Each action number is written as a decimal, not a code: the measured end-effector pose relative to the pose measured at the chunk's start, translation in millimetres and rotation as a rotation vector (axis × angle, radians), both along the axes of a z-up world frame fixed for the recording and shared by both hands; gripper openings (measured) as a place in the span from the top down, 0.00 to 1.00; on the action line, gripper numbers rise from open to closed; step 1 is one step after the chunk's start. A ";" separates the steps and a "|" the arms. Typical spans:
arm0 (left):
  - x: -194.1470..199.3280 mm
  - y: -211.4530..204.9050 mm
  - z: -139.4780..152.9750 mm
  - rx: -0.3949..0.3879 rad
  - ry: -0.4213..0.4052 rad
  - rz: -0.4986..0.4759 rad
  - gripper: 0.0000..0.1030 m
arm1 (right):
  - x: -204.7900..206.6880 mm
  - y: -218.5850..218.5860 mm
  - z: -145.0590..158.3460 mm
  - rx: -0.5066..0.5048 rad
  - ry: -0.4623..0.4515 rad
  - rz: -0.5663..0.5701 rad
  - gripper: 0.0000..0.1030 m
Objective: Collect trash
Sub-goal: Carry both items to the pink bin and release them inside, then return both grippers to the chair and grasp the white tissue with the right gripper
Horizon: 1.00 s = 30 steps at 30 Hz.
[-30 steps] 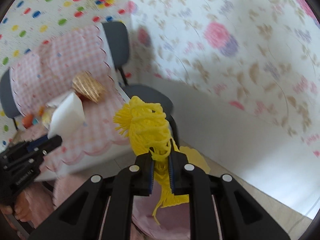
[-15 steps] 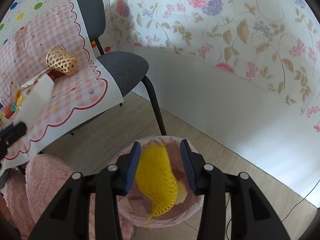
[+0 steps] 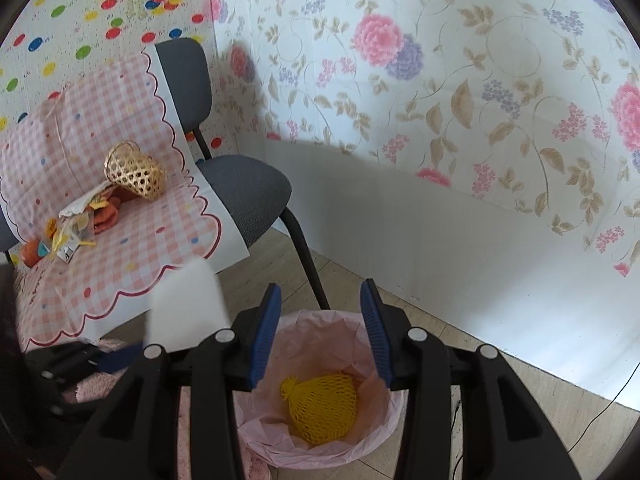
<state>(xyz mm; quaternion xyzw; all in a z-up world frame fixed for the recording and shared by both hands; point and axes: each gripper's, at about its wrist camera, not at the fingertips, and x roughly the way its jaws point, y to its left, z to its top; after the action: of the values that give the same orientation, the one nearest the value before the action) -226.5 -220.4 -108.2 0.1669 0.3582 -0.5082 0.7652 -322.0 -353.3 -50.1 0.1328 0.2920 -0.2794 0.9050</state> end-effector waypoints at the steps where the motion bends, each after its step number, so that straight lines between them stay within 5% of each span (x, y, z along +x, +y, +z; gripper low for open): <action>1: -1.8 -5.8 -3.1 0.007 -0.001 -0.013 0.74 | -1.0 -1.0 0.2 0.000 0.001 0.000 0.60; 5: -5.2 -27.5 -12.6 0.023 0.009 -0.049 0.68 | -5.1 -9.8 1.4 0.001 -0.001 -0.017 0.59; 9: -1.7 -35.3 -17.4 0.028 0.014 -0.041 0.39 | -8.2 -14.5 -0.7 0.008 -0.006 -0.028 0.54; 20: 34.2 32.6 18.1 0.012 -0.079 0.191 0.33 | 12.5 -3.8 -1.7 0.028 0.002 0.026 0.54; 30: 76.3 104.5 47.5 -0.027 -0.071 0.401 0.30 | 60.6 42.7 7.3 0.004 0.026 0.197 0.54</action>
<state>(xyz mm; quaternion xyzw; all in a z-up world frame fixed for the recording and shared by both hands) -150.3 -115.9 -60.7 0.0996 0.3501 -0.3440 0.8655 -261.4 -310.6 -42.8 0.1016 0.3162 -0.1900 0.9239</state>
